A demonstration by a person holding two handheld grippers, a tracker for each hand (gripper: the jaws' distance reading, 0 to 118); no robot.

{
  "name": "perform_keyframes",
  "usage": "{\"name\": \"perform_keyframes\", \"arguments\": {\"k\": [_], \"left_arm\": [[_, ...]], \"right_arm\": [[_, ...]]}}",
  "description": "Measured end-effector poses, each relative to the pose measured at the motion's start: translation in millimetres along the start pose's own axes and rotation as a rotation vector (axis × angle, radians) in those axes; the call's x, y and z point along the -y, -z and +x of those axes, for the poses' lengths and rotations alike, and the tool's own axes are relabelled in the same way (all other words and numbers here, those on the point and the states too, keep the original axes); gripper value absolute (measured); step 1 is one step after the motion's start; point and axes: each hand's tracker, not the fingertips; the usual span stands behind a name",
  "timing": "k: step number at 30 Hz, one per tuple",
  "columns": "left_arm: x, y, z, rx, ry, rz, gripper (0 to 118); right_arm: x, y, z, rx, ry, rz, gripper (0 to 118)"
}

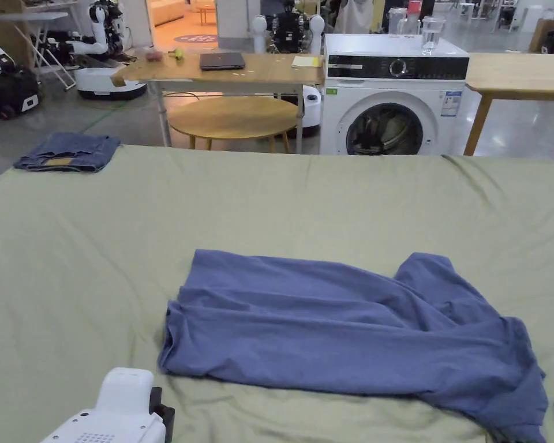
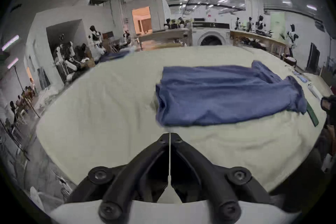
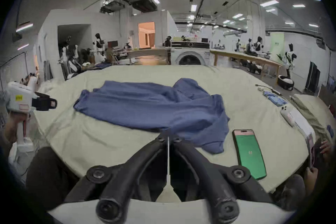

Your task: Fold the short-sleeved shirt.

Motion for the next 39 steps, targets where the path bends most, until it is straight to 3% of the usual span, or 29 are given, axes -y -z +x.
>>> {"name": "perform_keyframes", "arguments": {"k": [8,9,10,11,12,17,21,22,25,26,27,29,30,31,34,35,36,37,38,39], "left_arm": [[-20,33,-13,-0.070,0.007,0.000,0],[-26,42,-15,-0.082,0.017,-0.004,20],[-32,50,-16,-0.089,0.024,-0.006,68],[-39,60,-19,-0.087,0.024,-0.009,98],[-44,70,-19,-0.071,0.014,-0.037,107],[-61,116,-19,-0.100,0.039,-0.095,102],[-60,141,-13,-0.095,0.062,-0.151,62],[-58,146,-8,-0.080,0.093,-0.183,43],[-58,145,9,-0.042,0.165,-0.201,30],[-62,141,14,-0.041,0.194,-0.202,16],[-64,137,16,-0.062,0.211,-0.187,2],[-69,132,15,-0.056,0.196,-0.166,1],[-71,131,14,-0.056,0.189,-0.164,1],[-74,129,12,-0.056,0.184,-0.155,0],[-78,125,6,-0.063,0.174,-0.135,0],[-80,124,5,-0.065,0.174,-0.129,0],[-81,124,3,-0.066,0.172,-0.128,0],[-81,125,3,-0.065,0.172,-0.128,0],[-81,126,2,-0.064,0.174,-0.132,0],[-81,126,2,-0.063,0.178,-0.134,0]], "right_arm": [[-1,1,8,0.002,0.028,-0.013,1],[-2,2,9,0.002,0.033,-0.014,1],[-3,3,9,0.007,0.034,-0.014,1],[-2,1,15,0.013,0.033,-0.016,1],[-3,3,16,0.020,0.031,-0.022,1],[-3,7,31,0.067,0.040,-0.044,1],[-4,21,51,0.131,0.062,-0.110,1],[-5,27,56,0.149,0.067,-0.126,1],[-8,49,77,0.181,0.092,-0.153,1],[-9,59,84,0.189,0.093,-0.153,2],[-9,68,91,0.195,0.090,-0.159,11],[-12,90,101,0.193,0.081,-0.192,80],[-12,100,104,0.192,0.084,-0.198,104],[-13,109,107,0.185,0.086,-0.210,108],[-11,134,113,0.157,0.100,-0.240,107],[-8,144,115,0.149,0.105,-0.287,101],[-6,149,117,0.123,0.115,-0.320,80],[-3,155,119,0.102,0.127,-0.368,46],[-2,156,121,0.102,0.146,-0.370,34],[-5,149,122,0.122,0.141,-0.322,10]]}}
